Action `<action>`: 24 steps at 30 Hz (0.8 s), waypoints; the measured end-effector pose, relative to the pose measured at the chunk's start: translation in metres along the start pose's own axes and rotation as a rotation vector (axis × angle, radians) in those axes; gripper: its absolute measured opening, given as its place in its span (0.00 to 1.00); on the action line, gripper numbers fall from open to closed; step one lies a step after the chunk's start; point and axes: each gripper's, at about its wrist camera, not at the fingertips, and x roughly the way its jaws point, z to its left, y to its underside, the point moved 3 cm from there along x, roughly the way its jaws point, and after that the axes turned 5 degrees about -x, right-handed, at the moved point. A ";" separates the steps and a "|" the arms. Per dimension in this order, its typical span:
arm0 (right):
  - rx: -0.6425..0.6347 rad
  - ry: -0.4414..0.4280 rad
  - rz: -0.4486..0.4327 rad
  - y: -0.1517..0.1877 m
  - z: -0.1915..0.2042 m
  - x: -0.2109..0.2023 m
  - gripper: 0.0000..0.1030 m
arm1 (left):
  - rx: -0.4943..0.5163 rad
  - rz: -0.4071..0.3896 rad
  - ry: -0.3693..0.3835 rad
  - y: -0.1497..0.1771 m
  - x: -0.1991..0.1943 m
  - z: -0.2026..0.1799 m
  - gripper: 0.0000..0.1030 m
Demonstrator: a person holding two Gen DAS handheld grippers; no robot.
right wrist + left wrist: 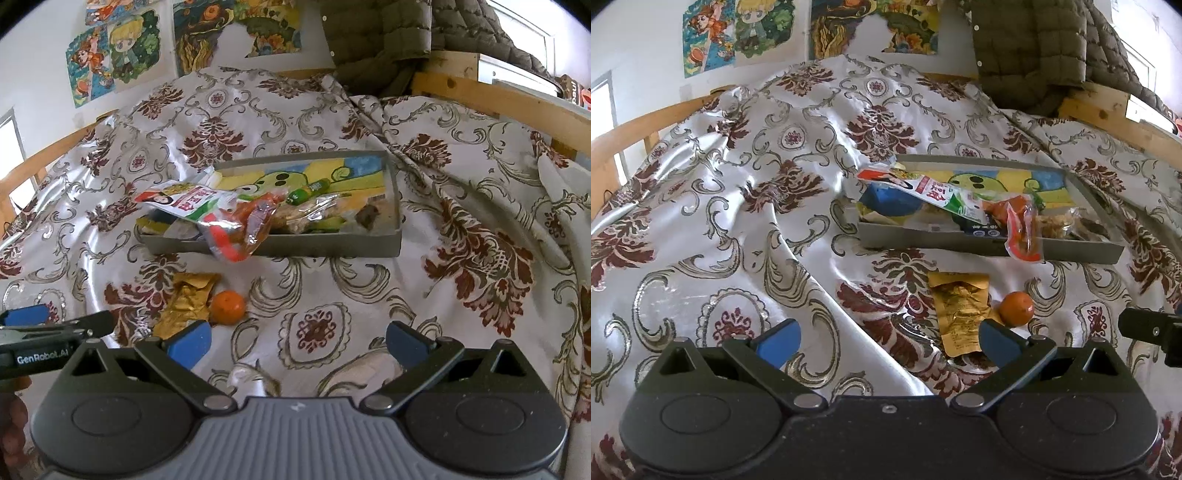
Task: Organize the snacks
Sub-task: 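Lower both open tools toward the gold foil packet and mandarin orange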
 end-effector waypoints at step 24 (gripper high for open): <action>-0.200 -0.018 -0.077 -0.019 -0.003 0.050 1.00 | 0.147 0.076 0.087 -0.001 0.054 -0.023 0.99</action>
